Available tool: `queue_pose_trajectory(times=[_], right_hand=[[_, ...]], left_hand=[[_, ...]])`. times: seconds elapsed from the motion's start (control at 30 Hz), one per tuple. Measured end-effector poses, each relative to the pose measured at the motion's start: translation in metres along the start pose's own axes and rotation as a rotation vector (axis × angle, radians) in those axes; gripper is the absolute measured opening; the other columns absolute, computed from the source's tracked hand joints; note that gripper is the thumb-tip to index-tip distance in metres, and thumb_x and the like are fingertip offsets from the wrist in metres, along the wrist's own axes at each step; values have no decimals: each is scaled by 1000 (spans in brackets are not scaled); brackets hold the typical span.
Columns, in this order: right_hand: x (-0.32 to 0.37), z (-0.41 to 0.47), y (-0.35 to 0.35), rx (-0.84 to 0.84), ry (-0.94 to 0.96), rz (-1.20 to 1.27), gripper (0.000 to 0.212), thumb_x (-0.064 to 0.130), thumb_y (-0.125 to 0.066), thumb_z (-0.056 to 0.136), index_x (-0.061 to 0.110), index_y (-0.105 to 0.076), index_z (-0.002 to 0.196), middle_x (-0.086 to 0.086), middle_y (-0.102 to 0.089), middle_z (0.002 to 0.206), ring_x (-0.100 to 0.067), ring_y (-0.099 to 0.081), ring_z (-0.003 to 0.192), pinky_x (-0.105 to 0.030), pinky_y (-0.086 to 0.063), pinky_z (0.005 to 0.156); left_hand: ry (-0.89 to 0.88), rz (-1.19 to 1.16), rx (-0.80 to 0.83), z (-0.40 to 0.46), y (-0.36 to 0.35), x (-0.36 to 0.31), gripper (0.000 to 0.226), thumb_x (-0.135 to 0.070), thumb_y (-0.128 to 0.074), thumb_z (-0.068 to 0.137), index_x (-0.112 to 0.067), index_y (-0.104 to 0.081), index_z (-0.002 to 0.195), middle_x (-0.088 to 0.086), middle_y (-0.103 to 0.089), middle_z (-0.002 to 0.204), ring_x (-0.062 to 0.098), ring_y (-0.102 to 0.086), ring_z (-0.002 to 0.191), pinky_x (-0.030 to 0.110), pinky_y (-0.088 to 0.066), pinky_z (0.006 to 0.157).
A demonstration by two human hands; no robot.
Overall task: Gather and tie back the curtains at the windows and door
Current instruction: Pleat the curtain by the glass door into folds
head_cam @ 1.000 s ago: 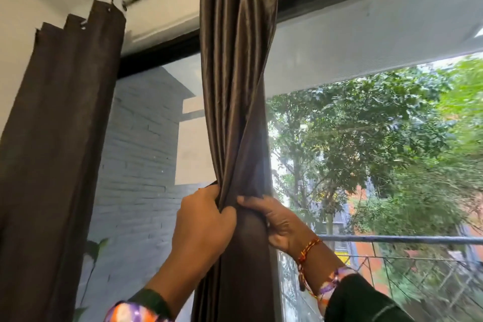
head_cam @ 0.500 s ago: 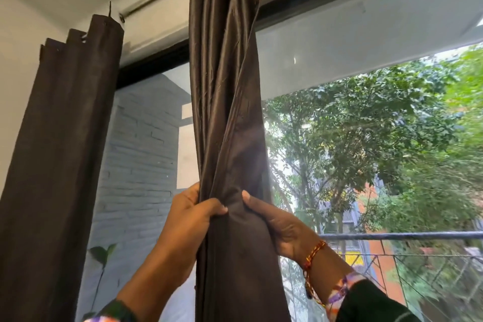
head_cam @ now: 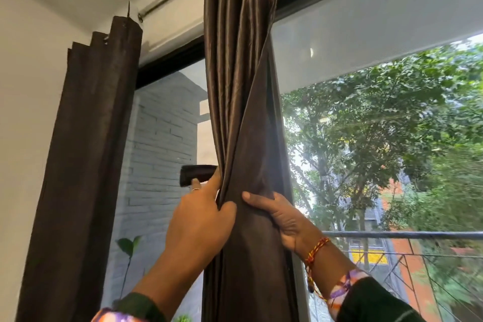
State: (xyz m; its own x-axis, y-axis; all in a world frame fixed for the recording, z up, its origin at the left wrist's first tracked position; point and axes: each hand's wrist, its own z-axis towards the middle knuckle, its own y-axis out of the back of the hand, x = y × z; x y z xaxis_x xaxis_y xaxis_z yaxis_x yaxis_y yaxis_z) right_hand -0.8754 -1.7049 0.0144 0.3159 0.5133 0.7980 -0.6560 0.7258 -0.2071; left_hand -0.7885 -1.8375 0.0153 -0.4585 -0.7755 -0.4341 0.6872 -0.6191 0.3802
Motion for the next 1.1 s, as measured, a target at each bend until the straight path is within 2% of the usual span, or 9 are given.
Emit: queue_pose_trajectory(times=[0.1,0.17,0.2,0.3,0.47,0.67,0.83,0.97,1.1], right_hand=[[-4,2,-3,-11,-3,10,43,3,-66,73,-10,-59,114,-20,-72,86,-26,-72,69,-33,-59,62],[-4,3,-5,-6,-3,24,35,1,-62,77,-9,-61,111,-19,-72,82,-25,-71,67,-34,-59,61],[-4,3,-5,-1,-2,30,33,1,-61,77,-9,-62,109,-19,-73,82,-25,-71,66,-34,-60,62],[-4,5,-6,6,-5,14,36,3,-63,73,-8,-63,107,-19,-72,86,-26,-71,69,-37,-60,67],[-5,9,-5,-64,-10,-35,38,5,-65,70,-6,-64,107,-18,-73,84,-25,-71,68,-36,-60,66],[-6,16,-17,-329,162,-504,19,5,-72,76,4,-70,96,-11,-72,91,-20,-68,78,-27,-59,74],[1,19,-18,-493,393,-1246,16,21,-76,75,14,-70,88,13,-68,75,11,-62,67,-10,-50,65],[2,17,-21,-700,697,-1343,32,22,-47,94,12,-54,64,4,-52,58,0,-48,55,-17,-33,52],[12,13,-24,-820,887,-1422,27,5,-46,87,-2,-69,101,-12,-70,93,-13,-61,84,-16,-39,72]], left_hand=[[19,63,20,6,0,10,63,-30,-56,86,-48,-25,138,10,20,154,36,-33,133,43,-36,107],[-64,86,41,9,4,15,60,-40,-57,79,-50,-33,133,2,11,156,27,8,144,50,-12,115],[-97,66,83,10,8,17,61,-47,-55,70,-51,-39,129,-1,-7,156,23,7,144,51,-10,116],[-177,-119,203,13,16,20,42,-50,-50,57,-58,-50,98,-12,-55,116,16,-47,119,42,-44,99],[-271,-308,251,25,5,32,31,-15,-58,80,-45,-55,88,-2,-50,98,8,-52,93,18,-47,76],[-221,-288,-46,43,-8,41,18,-5,-60,76,-13,-70,89,5,-59,85,17,-58,76,11,-39,51],[-181,-350,-285,43,-13,57,20,-15,-73,71,-12,-70,90,7,-67,86,21,-61,79,14,-40,56],[20,-845,-236,42,-22,56,19,-26,-76,72,-14,-70,85,5,-71,82,22,-67,81,36,-56,77],[233,-1228,-118,45,-27,46,16,-25,-77,70,-15,-68,79,8,-70,85,22,-67,84,40,-54,87]])
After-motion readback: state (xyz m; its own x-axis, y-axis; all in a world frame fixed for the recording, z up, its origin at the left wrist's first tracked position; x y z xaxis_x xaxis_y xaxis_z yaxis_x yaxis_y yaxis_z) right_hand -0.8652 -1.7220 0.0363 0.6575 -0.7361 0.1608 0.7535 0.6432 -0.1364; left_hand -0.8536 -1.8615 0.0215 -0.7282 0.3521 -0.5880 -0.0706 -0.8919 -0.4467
